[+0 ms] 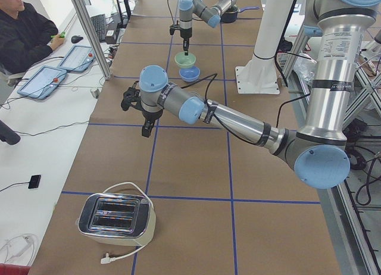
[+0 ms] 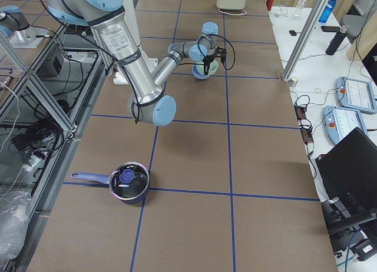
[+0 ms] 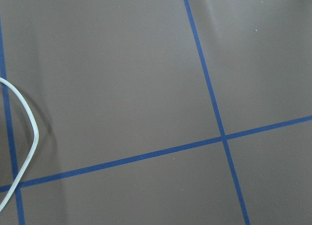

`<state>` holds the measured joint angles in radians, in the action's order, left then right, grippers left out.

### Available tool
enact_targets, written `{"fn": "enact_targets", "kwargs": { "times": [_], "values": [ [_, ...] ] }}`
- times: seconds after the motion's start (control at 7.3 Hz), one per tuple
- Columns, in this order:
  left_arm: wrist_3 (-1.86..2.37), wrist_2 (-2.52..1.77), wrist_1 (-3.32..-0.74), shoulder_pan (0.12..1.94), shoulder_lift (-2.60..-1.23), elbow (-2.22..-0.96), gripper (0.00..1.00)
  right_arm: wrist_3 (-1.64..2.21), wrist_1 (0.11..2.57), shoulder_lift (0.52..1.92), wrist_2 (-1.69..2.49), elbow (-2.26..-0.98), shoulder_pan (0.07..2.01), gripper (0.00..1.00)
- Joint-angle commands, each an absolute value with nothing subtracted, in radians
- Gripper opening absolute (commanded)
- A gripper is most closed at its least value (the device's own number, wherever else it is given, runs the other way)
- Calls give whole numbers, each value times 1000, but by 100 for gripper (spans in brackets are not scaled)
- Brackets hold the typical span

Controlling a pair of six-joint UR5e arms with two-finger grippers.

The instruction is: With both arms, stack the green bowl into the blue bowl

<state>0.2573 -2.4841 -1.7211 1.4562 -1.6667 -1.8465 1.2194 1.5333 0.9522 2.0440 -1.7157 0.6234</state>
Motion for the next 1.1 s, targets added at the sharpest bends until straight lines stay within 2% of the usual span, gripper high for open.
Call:
{"fn": "enact_targets", "kwargs": {
  "times": [0.0, 0.41, 0.96],
  "values": [
    [256, -2484, -1721, 1462, -1667, -1844, 98, 1261, 1532, 953, 2013, -1721, 565, 0],
    [256, -2479, -1721, 1462, -1666, -1842, 98, 1313, 1410, 968, 1979, -1709, 523, 0],
    [256, -2477, -1721, 1462, -1666, -1844, 98, 1302, 1405, 963, 1979, -1703, 544, 0]
  ]
}}
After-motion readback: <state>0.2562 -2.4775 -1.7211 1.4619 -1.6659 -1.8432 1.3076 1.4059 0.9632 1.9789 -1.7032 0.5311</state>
